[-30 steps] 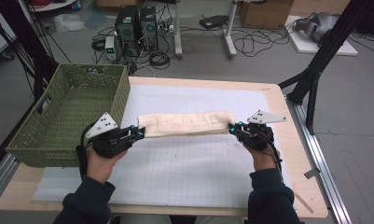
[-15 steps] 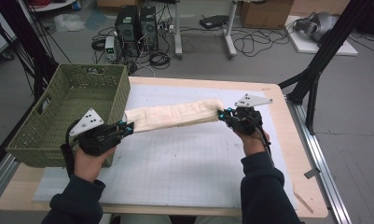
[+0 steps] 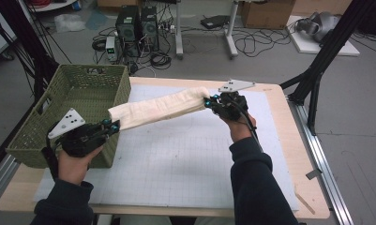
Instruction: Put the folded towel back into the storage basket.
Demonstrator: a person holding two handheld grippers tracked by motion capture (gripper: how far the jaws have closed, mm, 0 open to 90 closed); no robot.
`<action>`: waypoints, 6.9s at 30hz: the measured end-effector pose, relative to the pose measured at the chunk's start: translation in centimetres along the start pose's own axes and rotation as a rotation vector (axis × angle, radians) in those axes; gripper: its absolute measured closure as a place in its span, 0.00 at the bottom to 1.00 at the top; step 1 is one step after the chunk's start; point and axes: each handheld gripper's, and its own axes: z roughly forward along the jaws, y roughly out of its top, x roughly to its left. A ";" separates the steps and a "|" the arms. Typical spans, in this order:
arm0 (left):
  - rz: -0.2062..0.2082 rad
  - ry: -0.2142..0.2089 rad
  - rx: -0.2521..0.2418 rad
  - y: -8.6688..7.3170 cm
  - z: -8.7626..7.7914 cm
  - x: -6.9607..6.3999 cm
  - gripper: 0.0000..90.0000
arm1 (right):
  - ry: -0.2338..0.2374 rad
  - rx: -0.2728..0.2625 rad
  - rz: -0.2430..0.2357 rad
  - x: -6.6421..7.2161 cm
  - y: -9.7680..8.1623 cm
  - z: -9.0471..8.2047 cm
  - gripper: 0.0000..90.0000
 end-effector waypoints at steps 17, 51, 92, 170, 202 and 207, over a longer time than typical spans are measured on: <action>-0.009 0.074 -0.035 0.1 -3.7 1.9 0.91 | 0.033 -0.009 -0.041 2.0 4.5 5.6 0.94; -0.003 0.233 -0.076 -0.7 -9.9 5.0 0.91 | 0.078 -0.031 -0.156 7.7 12.8 14.9 0.93; -0.039 0.405 -0.048 -3.0 -12.3 8.2 0.91 | 0.133 0.012 -0.218 13.1 18.3 24.1 0.93; 0.040 -0.148 -0.021 -1.7 7.8 -3.9 0.25 | -0.084 -0.039 0.052 -0.1 -8.5 -5.4 0.13; 0.063 -0.155 0.042 -5.8 9.5 -5.9 0.26 | -0.155 -0.004 0.137 0.4 -14.7 -8.3 0.13; 0.061 -0.153 0.046 -5.8 9.6 -5.8 0.26 | -0.158 -0.003 0.136 0.4 -14.8 -8.3 0.13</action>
